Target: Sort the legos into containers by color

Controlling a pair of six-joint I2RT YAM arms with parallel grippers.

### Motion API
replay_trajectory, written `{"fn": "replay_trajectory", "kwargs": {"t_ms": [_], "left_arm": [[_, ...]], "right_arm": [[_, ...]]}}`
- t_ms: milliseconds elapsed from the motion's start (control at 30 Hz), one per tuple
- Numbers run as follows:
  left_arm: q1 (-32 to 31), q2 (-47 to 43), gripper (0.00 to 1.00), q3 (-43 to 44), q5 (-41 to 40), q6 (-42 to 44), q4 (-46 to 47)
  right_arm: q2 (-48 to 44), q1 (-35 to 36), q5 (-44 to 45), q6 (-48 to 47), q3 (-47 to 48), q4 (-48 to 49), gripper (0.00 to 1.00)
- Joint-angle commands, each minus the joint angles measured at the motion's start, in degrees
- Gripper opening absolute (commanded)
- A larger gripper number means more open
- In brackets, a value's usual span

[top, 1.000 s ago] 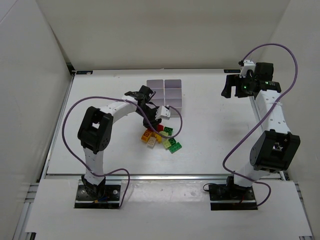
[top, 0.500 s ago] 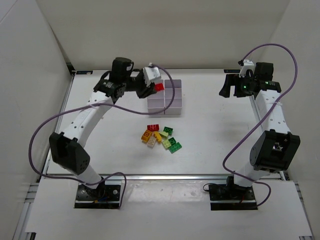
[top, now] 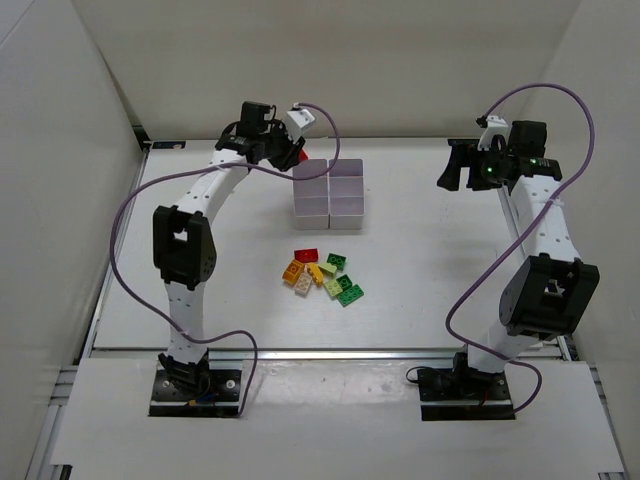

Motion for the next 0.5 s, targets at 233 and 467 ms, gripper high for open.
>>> {"fn": "replay_trajectory", "kwargs": {"t_ms": [233, 467], "left_arm": [[-0.61, 2.36, 0.37, 7.66, 1.71, 1.18, -1.67], [-1.49, 1.57, 0.37, 4.41, 3.82, 3.20, -1.67]], "right_arm": [[0.70, 0.06, -0.92, -0.21, 2.25, 1.51, 0.99], [1.05, 0.06, -0.48, -0.47, 2.16, 1.69, 0.99]]}}
